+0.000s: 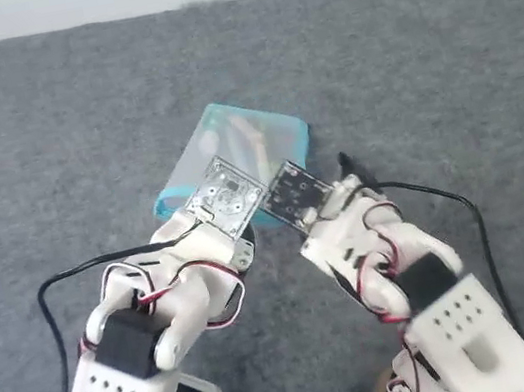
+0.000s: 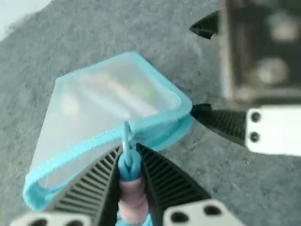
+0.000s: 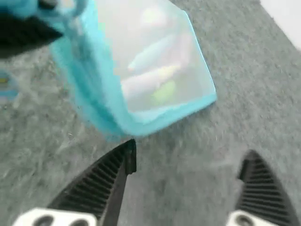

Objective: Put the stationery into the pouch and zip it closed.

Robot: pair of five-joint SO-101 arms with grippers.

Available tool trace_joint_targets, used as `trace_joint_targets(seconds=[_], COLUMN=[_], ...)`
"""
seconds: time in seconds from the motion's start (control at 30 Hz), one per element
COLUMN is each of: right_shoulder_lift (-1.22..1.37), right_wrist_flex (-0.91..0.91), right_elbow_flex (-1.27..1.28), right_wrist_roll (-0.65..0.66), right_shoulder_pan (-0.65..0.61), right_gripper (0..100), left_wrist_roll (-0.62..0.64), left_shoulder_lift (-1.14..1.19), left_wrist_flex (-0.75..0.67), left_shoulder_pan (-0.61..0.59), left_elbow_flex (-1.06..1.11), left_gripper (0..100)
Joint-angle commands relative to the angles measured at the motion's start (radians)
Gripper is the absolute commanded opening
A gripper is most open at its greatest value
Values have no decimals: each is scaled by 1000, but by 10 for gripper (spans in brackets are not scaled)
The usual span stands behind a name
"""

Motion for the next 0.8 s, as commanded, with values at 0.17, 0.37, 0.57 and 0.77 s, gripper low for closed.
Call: trace_joint_targets(seconds=[0.17,0.37,0.57,0.77], right_shoulder_lift=[-286,-240,-90,33], right_wrist_flex=[96,38,-88,-179], right_elbow_flex=[25,89,77,17], right_wrist_roll=[-5,-2,20,25], right_shoulder_pan=[-1,-137,-147,-143], right_gripper=[379,379,379,379], left_wrist_roll=[-8,-8,-8,-8], left_shoulder_lift=[-15,-15,-15,-15], left_wrist_flex=[28,21,20,20], left_shoulder_pan=[8,6,-37,-58], left_elbow_flex=[-77,-39,-39,-35], left_gripper=[12,12,12,12])
